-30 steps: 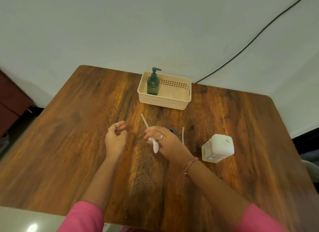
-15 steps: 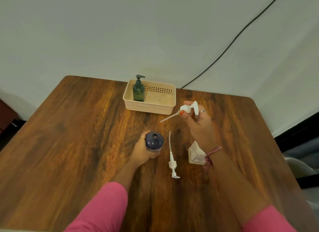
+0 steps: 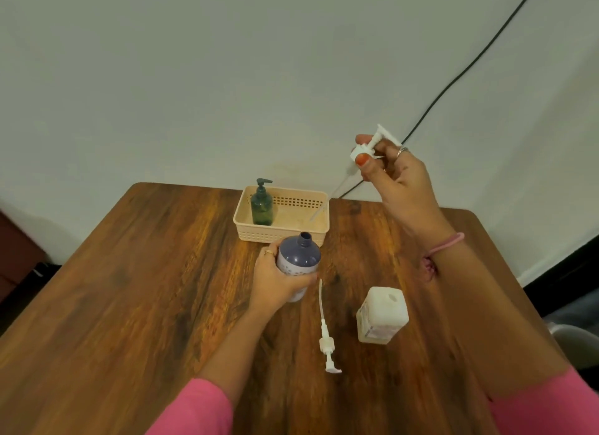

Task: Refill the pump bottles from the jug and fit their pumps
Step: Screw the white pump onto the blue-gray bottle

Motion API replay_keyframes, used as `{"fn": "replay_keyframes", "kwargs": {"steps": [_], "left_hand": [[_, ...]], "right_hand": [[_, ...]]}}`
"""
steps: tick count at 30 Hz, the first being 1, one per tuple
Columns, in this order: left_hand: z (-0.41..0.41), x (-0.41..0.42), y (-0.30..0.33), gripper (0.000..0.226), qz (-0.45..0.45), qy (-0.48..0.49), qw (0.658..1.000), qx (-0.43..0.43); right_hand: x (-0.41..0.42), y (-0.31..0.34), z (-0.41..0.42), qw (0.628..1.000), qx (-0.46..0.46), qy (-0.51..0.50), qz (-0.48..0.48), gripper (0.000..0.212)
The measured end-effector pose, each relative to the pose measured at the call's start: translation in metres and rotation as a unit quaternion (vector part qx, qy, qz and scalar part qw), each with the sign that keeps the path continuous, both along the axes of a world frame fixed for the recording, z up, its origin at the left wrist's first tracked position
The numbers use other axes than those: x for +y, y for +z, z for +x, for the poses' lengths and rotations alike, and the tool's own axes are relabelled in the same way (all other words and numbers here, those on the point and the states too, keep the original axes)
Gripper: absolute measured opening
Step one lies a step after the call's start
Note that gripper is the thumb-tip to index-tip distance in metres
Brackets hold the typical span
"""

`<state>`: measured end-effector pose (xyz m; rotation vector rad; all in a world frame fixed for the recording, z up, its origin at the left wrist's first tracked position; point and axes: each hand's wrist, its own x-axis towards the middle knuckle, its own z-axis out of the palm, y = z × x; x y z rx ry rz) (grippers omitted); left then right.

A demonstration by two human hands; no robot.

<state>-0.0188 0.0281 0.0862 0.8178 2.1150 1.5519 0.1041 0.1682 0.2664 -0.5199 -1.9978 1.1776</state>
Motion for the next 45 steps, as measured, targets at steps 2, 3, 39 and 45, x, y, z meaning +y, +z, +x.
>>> {"fn": "replay_keyframes", "kwargs": {"steps": [2,3,39,45], "left_hand": [[-0.001,0.003,0.018,0.081,0.016,0.003,1.000,0.016],[-0.001,0.004,0.027,0.080,0.023,0.003,1.000,0.018],[0.008,0.035,0.135,0.077,0.107,0.017,0.991,0.079],[0.011,0.037,0.141,0.078,0.115,0.016,0.990,0.076]], "right_hand": [[0.001,0.013,-0.002,1.000,-0.004,0.010,0.025,0.029],[0.001,0.019,-0.003,0.999,-0.005,0.014,0.036,0.028],[0.013,0.057,-0.016,0.985,-0.099,0.104,0.092,0.028],[0.017,0.049,-0.017,0.983,-0.117,0.110,0.084,0.027]]}}
